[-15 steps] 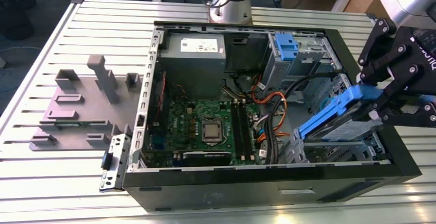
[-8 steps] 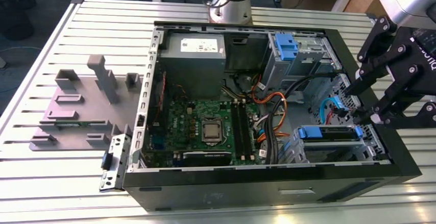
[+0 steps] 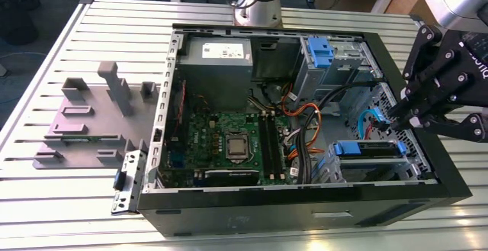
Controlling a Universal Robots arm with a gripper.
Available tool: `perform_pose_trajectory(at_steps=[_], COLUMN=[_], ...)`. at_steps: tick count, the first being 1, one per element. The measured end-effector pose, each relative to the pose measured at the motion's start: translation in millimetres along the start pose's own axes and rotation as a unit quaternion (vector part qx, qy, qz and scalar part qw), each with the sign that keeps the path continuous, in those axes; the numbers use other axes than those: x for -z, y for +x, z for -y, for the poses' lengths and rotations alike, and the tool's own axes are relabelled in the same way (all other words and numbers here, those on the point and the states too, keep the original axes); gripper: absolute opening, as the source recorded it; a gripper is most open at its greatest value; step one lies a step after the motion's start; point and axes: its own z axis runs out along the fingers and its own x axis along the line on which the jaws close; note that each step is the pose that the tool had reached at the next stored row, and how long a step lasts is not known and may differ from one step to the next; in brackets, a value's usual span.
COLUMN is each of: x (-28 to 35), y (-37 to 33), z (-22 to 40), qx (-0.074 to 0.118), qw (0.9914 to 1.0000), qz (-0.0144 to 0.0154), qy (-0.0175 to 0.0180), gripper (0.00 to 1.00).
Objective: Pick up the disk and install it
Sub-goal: 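Insert the disk into the insertion slot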
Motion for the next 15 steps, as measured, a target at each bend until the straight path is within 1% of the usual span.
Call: perform_pose_trajectory(at_steps=[1,2,3,4,5,15], x=[0.0,0.0,0.0,0.0,-0.1,-0.7], y=[0.0,0.0,0.0,0.0,0.0,0.1], z=[0.0,0.0,0.0,0.0,0.0,0.1], qx=[0.0,0.0,0.0,0.0,0.0,0.0], qw=[1.0,1.0,1.0,1.0,1.0,1.0], qz=[0.0,0.0,0.0,0.0,0.0,-0.0004], qy=[0.0,0.0,0.0,0.0,0.0,0.0], gripper=[0.25,0.25,0.19,0.19,0.13,0.11])
